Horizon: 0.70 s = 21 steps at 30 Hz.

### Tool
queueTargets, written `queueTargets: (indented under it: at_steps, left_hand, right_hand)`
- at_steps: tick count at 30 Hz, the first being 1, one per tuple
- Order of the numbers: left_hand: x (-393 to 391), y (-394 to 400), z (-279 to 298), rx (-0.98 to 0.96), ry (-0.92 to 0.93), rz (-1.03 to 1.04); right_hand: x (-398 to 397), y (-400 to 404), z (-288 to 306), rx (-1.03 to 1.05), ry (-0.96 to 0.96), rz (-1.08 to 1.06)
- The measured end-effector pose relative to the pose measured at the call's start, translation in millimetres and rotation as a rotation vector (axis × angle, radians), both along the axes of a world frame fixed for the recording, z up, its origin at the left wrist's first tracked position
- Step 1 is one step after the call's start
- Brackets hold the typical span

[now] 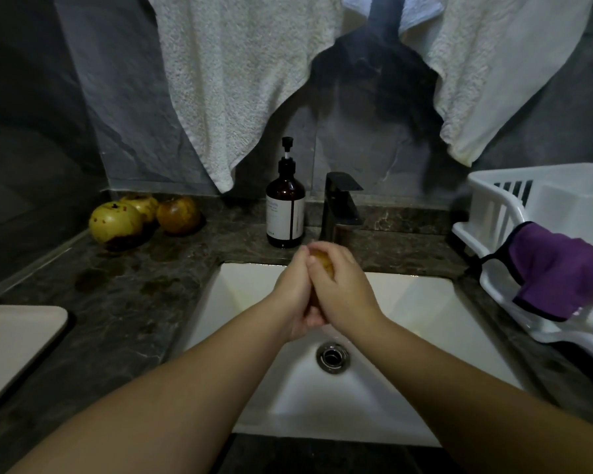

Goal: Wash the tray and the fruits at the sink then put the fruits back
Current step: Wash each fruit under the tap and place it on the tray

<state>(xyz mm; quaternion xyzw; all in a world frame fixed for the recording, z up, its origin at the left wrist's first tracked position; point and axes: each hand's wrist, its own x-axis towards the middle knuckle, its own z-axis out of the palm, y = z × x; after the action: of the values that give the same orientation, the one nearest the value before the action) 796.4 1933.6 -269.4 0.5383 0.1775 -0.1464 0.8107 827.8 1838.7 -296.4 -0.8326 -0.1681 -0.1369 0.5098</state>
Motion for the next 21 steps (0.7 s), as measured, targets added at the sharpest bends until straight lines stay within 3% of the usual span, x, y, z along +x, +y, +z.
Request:
queueTargets:
  at_steps: [2, 5, 6, 9, 10, 12, 14, 16, 19, 21]
  left_hand:
    - [-2, 2, -3, 0.03, 0.007, -0.073]
    - [2, 3, -4, 0.097, -0.001, -0.015]
    - [3, 1, -3, 0.081, -0.001, 0.005]
    - [3, 0, -1, -0.027, -0.006, -0.011]
    - [3, 1, -1, -0.033, 0.002, -0.037]
    - [3, 4, -4, 0.049, 0.015, -0.092]
    - [6, 3, -9, 0.2, -0.053, -0.087]
    - [11, -1, -12, 0.276, -0.167, -0.05]
    - [14, 0, -6, 0.173, -0.15, -0.098]
    - [14, 3, -7, 0.141, -0.091, -0.167]
  right_hand:
    - [3, -7, 2, -0.047, -0.095, 0.05]
    - [14, -10, 3, 0.229, 0.24, 0.096]
    - [12, -7, 1, 0.214, 0.231, 0.074]
    - [1, -1, 0, -0.02, -0.096, 0.028]
    - [4, -3, 2, -0.011, -0.125, 0.03]
    - [9, -5, 11, 0.12, 0.113, 0.002]
    - [11, -5, 16, 0.34, 0.505, -0.046]
    - [10, -2, 18, 0.391, 0.63, -0.075]
    - [6, -1, 12, 0.312, 0.241, -0.069]
    - [7, -9, 8, 0.266, 0.141, -0.038]
